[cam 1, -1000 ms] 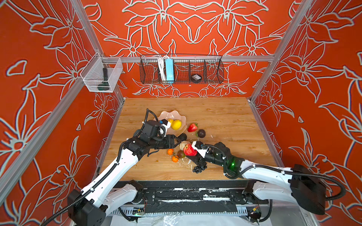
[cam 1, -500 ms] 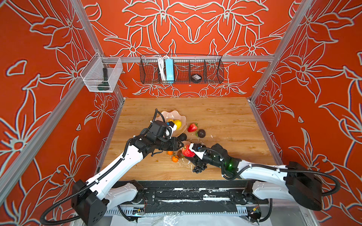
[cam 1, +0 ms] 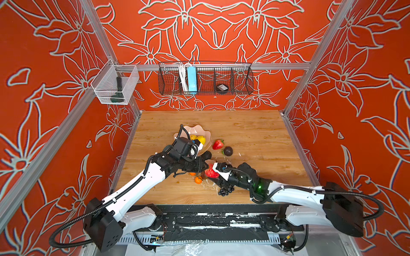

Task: Arrange fruit in a fruit bowl
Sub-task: Place the fruit in the fruit bowl.

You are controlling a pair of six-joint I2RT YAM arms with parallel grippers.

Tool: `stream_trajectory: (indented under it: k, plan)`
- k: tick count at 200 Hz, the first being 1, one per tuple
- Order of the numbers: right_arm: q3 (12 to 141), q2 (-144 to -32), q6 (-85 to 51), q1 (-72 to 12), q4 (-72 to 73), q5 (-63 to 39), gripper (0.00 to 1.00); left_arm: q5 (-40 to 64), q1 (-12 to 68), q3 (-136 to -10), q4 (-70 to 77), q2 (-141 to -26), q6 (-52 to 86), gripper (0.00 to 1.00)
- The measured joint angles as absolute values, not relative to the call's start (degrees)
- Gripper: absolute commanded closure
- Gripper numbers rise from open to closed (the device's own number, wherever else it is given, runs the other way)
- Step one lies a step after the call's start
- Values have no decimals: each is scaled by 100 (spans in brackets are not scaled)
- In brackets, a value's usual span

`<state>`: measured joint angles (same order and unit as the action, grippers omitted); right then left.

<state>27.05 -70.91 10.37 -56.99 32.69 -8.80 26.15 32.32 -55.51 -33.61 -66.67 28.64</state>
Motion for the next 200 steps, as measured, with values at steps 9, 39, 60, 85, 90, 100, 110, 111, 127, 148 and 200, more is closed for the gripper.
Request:
stream_trajectory:
  k: [9,39,60,85,90,100,110,111,127,148,200]
  plan:
    - [2714,-7098,1041,-5714,3262,-878,40,2602,3232,-5551,-3361,-6683,2860,77]
    - [2727,-7111,1057,-5725,3260,-871,40,2580,3234,-5551,-3358,-6694,2851,83]
    - [2727,-7116,1066,-5739,3247,-823,40,2571,3236,-5553,-3358,-6694,2847,88]
    - [2733,-7142,1079,-5760,3232,-777,40,2571,3245,-5553,-3356,-6694,2836,92]
    - [2738,-7150,1081,-5763,3229,-770,40,2569,3251,-5553,-3356,-6694,2834,92]
    - [2738,-7161,1087,-5763,3229,-766,40,2565,3258,-5553,-3358,-6694,2838,94]
    - [2740,-7166,1094,-5763,3227,-757,40,2563,3260,-5553,-3358,-6696,2834,95]
    - [2740,-7166,1094,-5763,3227,-755,40,2563,3260,-5553,-3356,-6696,2838,96]
    - [2751,-7172,1096,-5765,3210,-735,38,2561,3258,-5553,-3352,-6705,2834,98]
    - [2762,-7179,1094,-5765,3162,-716,36,2561,3260,-5553,-3341,-6744,2834,100]
    - [3013,-7214,1007,-5765,2740,-668,6,2495,3264,-5586,-3385,-6812,2832,100]
